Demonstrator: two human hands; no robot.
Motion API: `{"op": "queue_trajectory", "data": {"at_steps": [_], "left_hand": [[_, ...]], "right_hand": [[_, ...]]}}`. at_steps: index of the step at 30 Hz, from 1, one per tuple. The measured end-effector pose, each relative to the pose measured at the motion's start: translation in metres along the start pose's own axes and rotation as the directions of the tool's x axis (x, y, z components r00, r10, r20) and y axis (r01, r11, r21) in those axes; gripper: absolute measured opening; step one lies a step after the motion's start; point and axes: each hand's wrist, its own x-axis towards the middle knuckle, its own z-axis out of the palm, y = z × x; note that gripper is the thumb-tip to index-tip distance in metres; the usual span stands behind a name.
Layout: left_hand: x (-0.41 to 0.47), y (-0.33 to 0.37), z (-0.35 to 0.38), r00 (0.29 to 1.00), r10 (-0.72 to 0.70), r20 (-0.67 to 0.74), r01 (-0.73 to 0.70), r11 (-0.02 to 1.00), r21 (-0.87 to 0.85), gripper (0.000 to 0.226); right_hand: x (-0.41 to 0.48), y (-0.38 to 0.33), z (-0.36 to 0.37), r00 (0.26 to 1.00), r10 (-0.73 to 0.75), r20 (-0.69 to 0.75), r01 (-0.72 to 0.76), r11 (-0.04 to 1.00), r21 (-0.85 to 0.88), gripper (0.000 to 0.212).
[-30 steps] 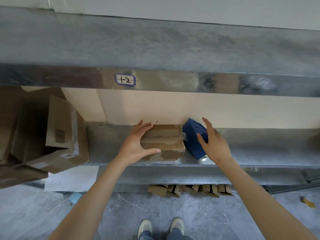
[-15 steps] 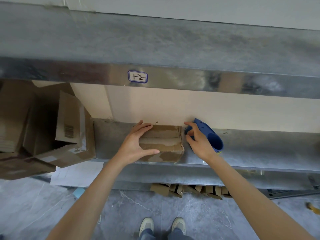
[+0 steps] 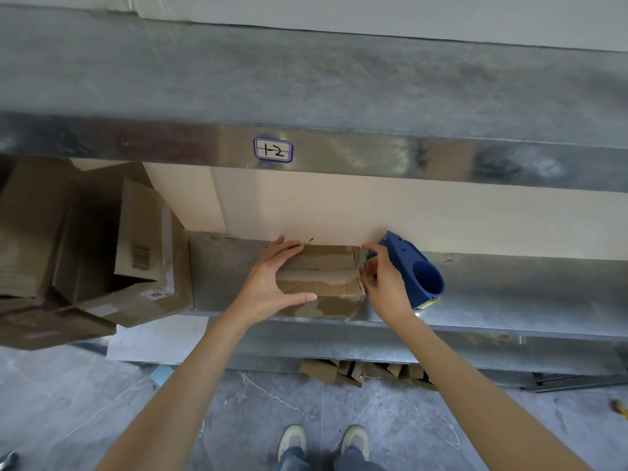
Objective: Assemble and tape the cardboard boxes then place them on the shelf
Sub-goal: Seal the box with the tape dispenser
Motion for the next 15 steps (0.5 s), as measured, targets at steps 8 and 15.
{"op": "queue_trajectory", "data": {"at_steps": [8,15], "left_hand": [[0.000,0.000,-0.003,1.000,0.001,0.020,-0.002,0.999,0.038,0.095],[0.004,-0.001,0.003,0.999,0.049,-0.015,-0.047,0.993,0.108,0.105]], "right_hand": [[0.011,-0.011,-0.012,0.999,-0.038,-0.012,0.035,0.973,-0.227,0.039],[0.016,-0.040,0.005,0.961,-0.158,0.228,0.163,0.987,-0.002,0.038]]}}
